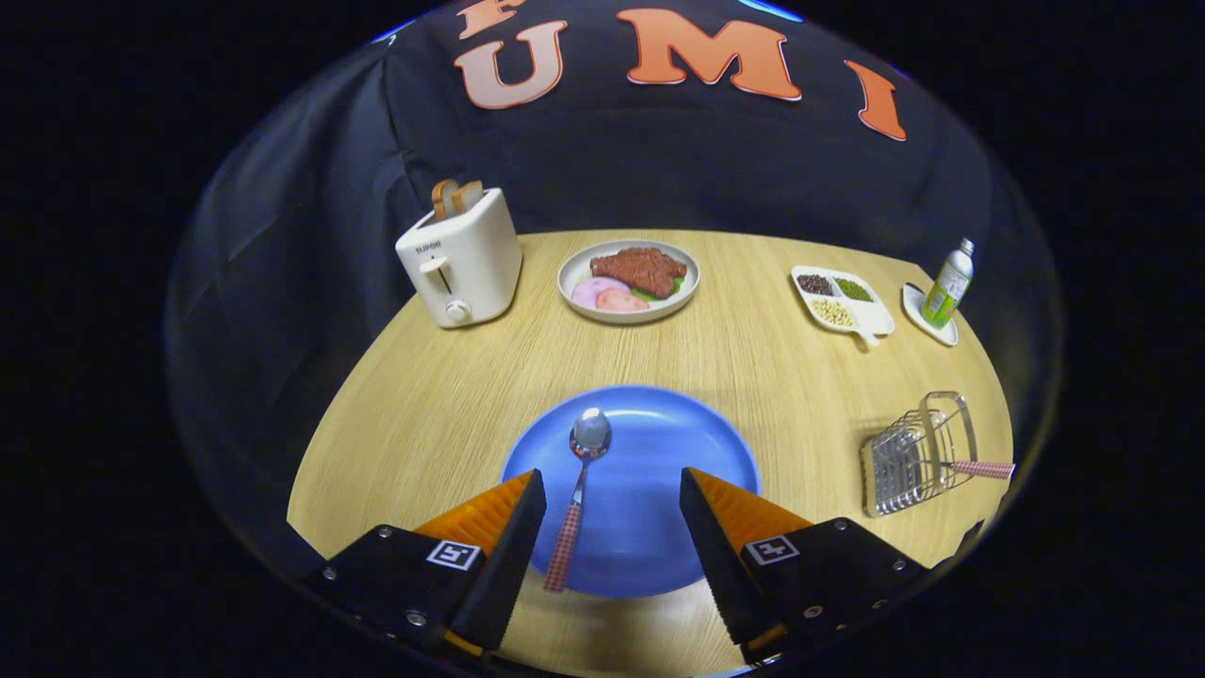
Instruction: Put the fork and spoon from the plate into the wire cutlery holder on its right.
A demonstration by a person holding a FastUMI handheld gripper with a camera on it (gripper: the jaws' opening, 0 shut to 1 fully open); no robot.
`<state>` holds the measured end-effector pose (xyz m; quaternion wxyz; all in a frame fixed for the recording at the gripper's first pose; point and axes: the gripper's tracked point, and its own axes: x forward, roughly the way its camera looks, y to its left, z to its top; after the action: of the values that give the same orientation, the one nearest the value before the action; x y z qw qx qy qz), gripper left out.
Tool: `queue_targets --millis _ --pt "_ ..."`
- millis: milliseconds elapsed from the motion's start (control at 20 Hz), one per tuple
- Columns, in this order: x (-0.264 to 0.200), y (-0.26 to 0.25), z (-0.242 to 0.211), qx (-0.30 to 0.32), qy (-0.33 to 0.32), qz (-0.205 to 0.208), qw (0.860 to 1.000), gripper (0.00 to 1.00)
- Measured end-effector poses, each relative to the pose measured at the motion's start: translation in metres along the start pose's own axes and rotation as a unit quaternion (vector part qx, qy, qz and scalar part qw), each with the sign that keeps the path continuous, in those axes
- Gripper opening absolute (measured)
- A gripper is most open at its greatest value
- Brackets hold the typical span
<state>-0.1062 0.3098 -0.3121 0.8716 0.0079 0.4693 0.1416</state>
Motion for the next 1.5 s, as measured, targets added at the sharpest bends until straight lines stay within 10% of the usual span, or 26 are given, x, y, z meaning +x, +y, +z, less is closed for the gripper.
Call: queue_targets --millis 300,850,1500 --pt "0.029 0.015 -0.030 -0.004 0.064 -0.016 0.998 0.74" --pt "0.045 0.020 -0.055 0.043 0.162 -0.025 0.985 0.12" --pt "-0.056 -0.111 -0.010 0.062 0.163 -0.076 0.982 0.09"
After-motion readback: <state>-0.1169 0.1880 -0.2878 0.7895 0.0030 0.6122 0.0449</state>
